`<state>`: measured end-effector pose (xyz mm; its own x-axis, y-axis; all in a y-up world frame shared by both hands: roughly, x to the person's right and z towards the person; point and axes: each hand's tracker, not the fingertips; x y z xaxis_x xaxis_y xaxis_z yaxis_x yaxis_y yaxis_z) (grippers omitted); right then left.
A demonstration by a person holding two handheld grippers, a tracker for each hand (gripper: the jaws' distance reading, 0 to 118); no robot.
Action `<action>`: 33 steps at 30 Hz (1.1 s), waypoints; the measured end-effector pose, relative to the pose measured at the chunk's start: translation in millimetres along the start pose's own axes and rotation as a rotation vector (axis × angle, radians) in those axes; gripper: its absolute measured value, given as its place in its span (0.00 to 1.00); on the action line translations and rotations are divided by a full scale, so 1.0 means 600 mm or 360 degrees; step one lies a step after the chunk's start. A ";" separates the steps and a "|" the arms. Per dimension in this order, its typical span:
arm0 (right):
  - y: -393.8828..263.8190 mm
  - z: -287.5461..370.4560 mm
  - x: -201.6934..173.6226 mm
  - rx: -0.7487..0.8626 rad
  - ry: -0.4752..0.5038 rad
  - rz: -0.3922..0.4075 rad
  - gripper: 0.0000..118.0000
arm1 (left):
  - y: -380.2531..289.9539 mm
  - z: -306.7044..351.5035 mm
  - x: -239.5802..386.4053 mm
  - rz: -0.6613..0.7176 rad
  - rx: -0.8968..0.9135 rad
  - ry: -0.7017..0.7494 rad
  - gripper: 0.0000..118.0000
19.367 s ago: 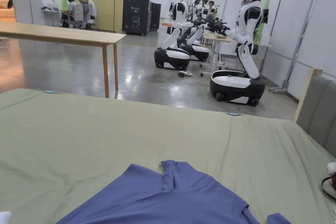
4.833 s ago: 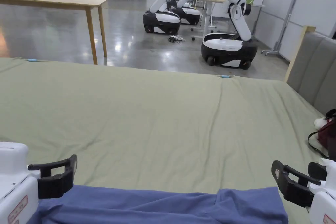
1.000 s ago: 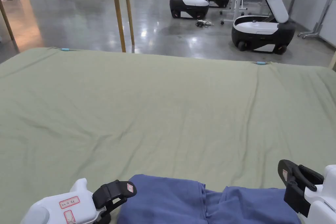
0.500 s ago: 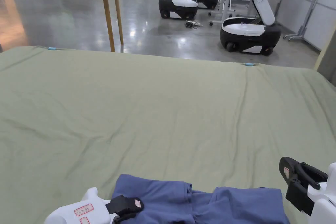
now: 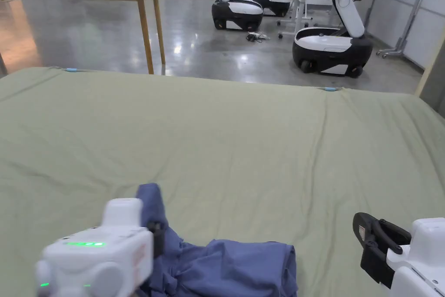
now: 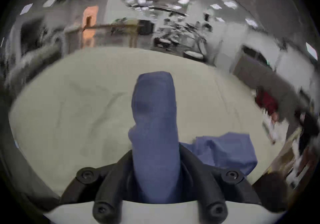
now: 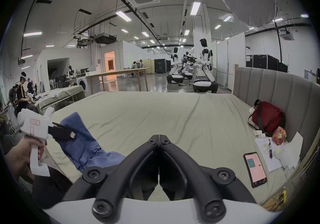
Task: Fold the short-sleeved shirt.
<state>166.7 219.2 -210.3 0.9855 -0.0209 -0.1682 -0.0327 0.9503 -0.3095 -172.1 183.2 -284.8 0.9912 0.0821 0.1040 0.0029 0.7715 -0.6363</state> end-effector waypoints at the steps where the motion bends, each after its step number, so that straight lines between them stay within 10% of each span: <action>1: -0.002 0.001 0.000 -0.0001 0.0000 0.0004 0.03 | 0.000 -0.011 0.043 -0.0123 -0.0049 0.0041 0.10; 7: -0.011 0.018 0.010 0.0006 -0.0021 0.0020 0.03 | -0.067 -0.100 0.242 -0.0794 -0.0192 0.0146 0.10; 12: -0.021 0.022 0.028 0.0008 -0.0031 0.0005 0.03 | -0.095 -0.109 0.276 -0.0935 -0.0206 0.0160 0.12; 15: -0.023 0.024 0.034 0.0005 -0.0032 -0.0015 0.03 | -0.077 -0.092 0.247 -0.0811 -0.0175 0.0066 0.78; 16: -0.023 0.025 0.034 0.0010 -0.0035 -0.0016 0.03 | -0.065 -0.072 0.233 -0.0755 -0.0124 -0.0025 0.85; 24: -0.022 0.026 0.034 0.0015 -0.0024 -0.0050 0.03 | 0.003 0.019 0.087 -0.0039 0.0046 -0.0345 0.85; 28: -0.025 0.020 0.024 -0.0003 0.0002 -0.0062 0.03 | -0.027 -0.070 0.059 0.0273 -0.0224 -0.0576 0.17; 33: -0.030 0.008 0.018 -0.0071 0.0036 -0.0066 0.03 | -0.083 -0.103 0.169 0.0116 -0.0258 -0.0847 0.17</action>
<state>178.6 203.4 -202.2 0.9822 -0.0672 -0.1753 0.0001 0.9338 -0.3577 -63.4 113.9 -290.0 0.7861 0.4712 0.4001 -0.0014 0.6486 -0.7611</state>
